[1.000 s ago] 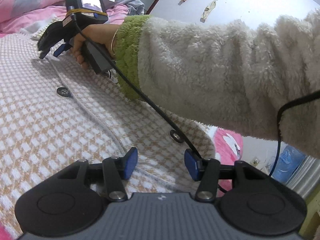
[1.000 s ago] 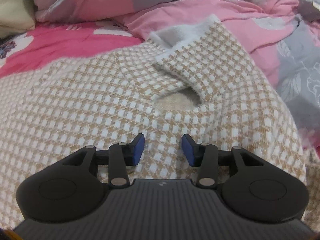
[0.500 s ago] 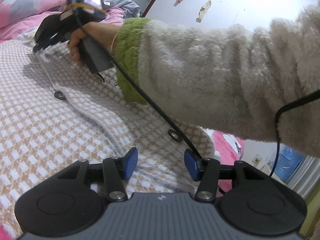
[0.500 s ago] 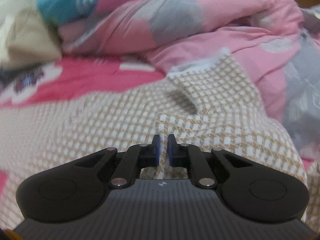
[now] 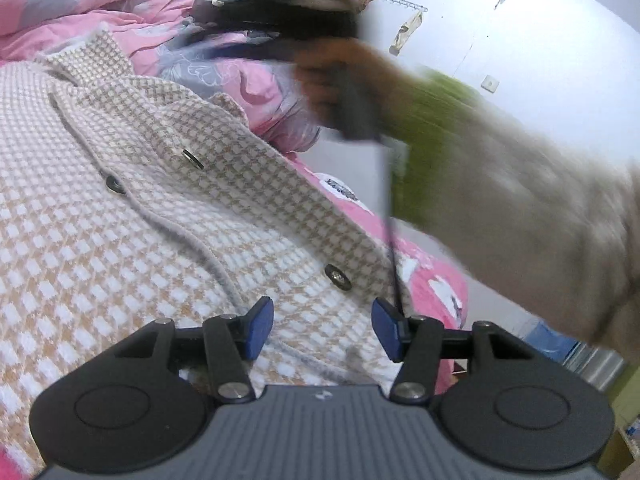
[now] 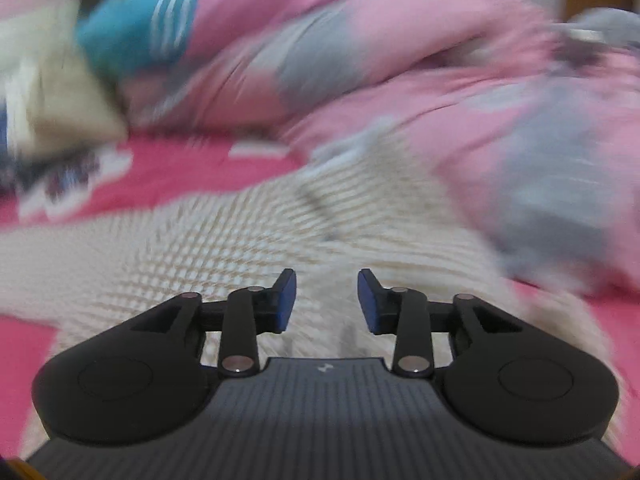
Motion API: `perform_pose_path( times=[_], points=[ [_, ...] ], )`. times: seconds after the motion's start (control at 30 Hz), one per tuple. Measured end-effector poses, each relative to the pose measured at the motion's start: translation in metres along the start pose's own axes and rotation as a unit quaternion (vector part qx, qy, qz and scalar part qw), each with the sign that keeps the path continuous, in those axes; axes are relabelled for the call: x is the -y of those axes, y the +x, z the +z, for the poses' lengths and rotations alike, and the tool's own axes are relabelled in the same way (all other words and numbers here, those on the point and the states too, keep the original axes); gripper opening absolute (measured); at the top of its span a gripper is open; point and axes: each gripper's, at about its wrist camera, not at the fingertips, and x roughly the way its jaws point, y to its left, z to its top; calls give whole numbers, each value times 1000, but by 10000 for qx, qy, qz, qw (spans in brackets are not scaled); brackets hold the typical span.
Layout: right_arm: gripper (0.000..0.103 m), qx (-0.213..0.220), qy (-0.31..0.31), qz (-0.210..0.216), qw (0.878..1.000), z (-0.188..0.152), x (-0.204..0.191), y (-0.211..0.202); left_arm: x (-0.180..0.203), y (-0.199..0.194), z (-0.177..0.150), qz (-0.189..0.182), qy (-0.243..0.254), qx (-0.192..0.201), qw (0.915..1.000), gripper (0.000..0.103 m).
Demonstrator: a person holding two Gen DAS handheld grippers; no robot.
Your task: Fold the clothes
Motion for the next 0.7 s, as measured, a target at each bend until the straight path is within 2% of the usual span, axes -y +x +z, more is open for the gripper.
perform_pose_path(
  times=[0.1,0.17,0.27,0.37,0.5,0.6,0.7],
  points=[
    [41,472,668,-276,9963,-11,46,-89,3,-4,2,5,28,-44,10000,56],
    [43,832,1251,-580,9870,-33,79,-156,10,-6,4,31,180,-134,9997,56],
    [52,1230,2181,-921,9638,-81,116,-236,24,-11,3,57,456,-325,9984,56],
    [53,1458,3136,-1093,9319,-138,145,-299,42,-14,1,163,679,-547,9961,56],
    [54,1091,3965,-933,9067,-213,149,-303,59,-31,-5,306,749,-818,9934,56],
    [54,772,4509,-519,8877,-259,141,-277,64,-56,-9,400,584,-958,9929,58],
    [54,523,4959,-101,8667,-291,129,-252,61,-89,-12,763,450,-1023,9908,58]
  ],
)
